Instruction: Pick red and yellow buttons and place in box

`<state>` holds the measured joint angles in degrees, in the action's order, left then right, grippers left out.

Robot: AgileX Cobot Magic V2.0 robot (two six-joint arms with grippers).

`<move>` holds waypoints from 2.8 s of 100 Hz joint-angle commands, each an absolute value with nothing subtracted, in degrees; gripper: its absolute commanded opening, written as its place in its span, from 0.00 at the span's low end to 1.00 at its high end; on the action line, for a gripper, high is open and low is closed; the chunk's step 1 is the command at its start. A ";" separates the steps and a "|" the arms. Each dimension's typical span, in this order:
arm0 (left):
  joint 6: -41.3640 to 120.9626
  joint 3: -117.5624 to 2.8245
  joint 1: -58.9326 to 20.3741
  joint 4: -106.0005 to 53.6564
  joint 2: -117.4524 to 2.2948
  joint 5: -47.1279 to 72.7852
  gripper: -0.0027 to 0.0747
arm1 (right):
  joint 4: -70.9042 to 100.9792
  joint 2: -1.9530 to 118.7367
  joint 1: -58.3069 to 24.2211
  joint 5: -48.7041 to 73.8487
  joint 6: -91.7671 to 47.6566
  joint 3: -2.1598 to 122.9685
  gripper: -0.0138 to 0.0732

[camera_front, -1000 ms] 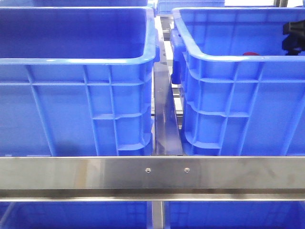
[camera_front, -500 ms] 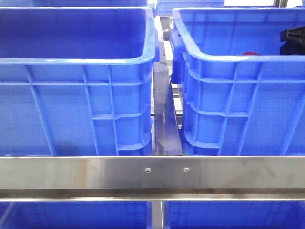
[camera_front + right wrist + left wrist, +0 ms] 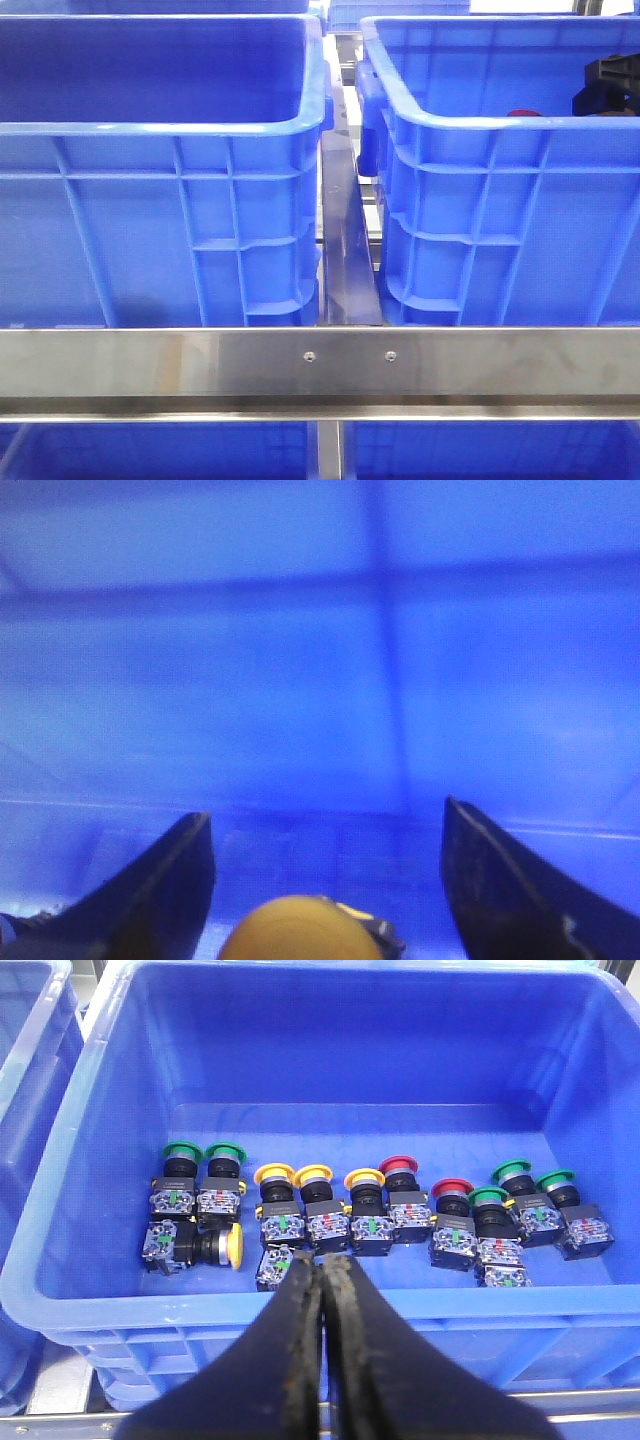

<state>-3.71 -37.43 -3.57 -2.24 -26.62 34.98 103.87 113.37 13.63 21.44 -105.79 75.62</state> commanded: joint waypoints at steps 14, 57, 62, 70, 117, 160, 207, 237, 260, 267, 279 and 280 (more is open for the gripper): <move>-4.30 -38.94 -3.33 -2.66 -26.84 31.06 0.01 | 109.95 105.55 13.93 24.44 -106.37 76.97 0.75; -4.30 -38.94 -3.33 -2.66 -26.84 31.06 0.01 | 109.16 87.38 9.09 15.13 -106.27 68.34 0.75; -4.30 -38.94 -3.33 -2.66 -26.84 31.06 0.01 | 108.35 84.80 8.17 14.50 -106.27 66.76 0.75; -4.30 -38.94 -3.33 -2.66 -26.84 31.06 0.01 | 108.04 80.50 6.24 12.04 -106.27 63.98 0.75; -4.30 -38.94 -3.33 -2.66 -26.84 31.06 0.01 | 109.93 53.05 1.11 4.51 -105.46 44.70 0.74; -4.30 -38.94 -3.33 -2.66 -26.84 31.06 0.01 | 109.93 27.68 1.11 4.47 -105.29 27.37 0.74; -4.30 -38.94 -3.33 -2.66 -26.84 31.06 0.01 | 109.93 21.12 1.11 4.47 -105.29 23.24 0.16; -4.30 -38.94 -3.33 -2.66 -26.84 31.06 0.01 | 109.93 21.12 1.11 4.64 -105.29 23.19 0.08; -4.30 -38.94 -3.33 -2.66 -26.84 31.06 0.01 | 109.93 21.12 1.11 4.64 -105.29 23.19 0.08; -4.30 -38.94 -3.33 -2.66 -26.84 31.06 0.01 | 109.93 21.12 1.11 4.64 -105.29 23.19 0.08; -4.30 -38.94 -3.33 -2.66 -26.84 31.06 0.01 | 109.93 21.12 1.11 4.64 -105.29 23.19 0.08; -4.30 -38.94 -3.33 -2.66 -26.84 31.06 0.01 | 109.93 21.12 1.11 4.64 -105.29 23.19 0.08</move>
